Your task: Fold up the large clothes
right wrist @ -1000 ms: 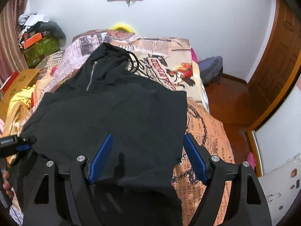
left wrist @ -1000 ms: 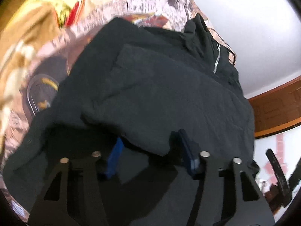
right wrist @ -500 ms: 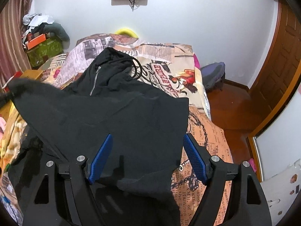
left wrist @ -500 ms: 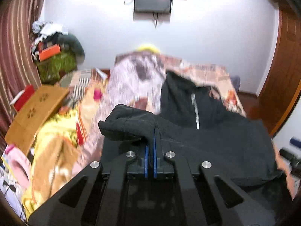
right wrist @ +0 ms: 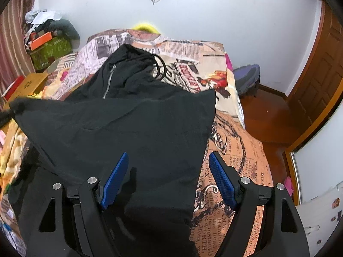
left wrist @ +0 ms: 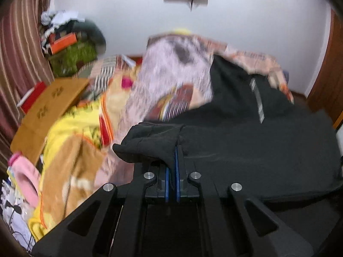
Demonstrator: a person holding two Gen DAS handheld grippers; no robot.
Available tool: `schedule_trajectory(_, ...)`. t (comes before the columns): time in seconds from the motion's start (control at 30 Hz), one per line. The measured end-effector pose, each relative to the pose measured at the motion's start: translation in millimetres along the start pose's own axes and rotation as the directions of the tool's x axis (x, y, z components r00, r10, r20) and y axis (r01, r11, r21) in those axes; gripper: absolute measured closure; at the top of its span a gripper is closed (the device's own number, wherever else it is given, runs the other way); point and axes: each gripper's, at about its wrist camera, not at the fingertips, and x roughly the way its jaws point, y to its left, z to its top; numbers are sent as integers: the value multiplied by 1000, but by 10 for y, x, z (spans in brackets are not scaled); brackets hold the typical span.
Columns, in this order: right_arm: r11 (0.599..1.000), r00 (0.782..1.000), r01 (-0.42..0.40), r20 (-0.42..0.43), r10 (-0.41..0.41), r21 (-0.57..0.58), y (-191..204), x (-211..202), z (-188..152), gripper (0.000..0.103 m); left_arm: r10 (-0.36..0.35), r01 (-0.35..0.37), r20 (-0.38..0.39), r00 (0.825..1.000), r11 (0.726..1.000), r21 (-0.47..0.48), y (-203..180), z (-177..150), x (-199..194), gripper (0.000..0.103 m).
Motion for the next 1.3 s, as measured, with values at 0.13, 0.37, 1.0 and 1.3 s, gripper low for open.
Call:
schedule_trajectory(0.13, 1000, 1000, -1, -16, 1, 0, 0, 9, -19, 29, 5, -2, -78, 997, 999, 38, -28, -277, 236, 95)
schedule_trajectory(0.37, 1000, 999, 1, -35, -1, -3, -5, 35, -39, 29, -21, 29, -180, 984, 999, 42, 23, -550, 330, 87)
schedule_trajectory(1.0, 998, 998, -44, 37, 42, 34, -90, -64, 310, 29, 52, -54, 50, 997, 998, 36, 102, 155, -572, 43)
schedule_trajectory(1.3, 997, 991, -73, 112, 69, 31, -138, -29, 794, 29, -57, 39, 131, 990, 990, 133, -315, 787, -523, 36)
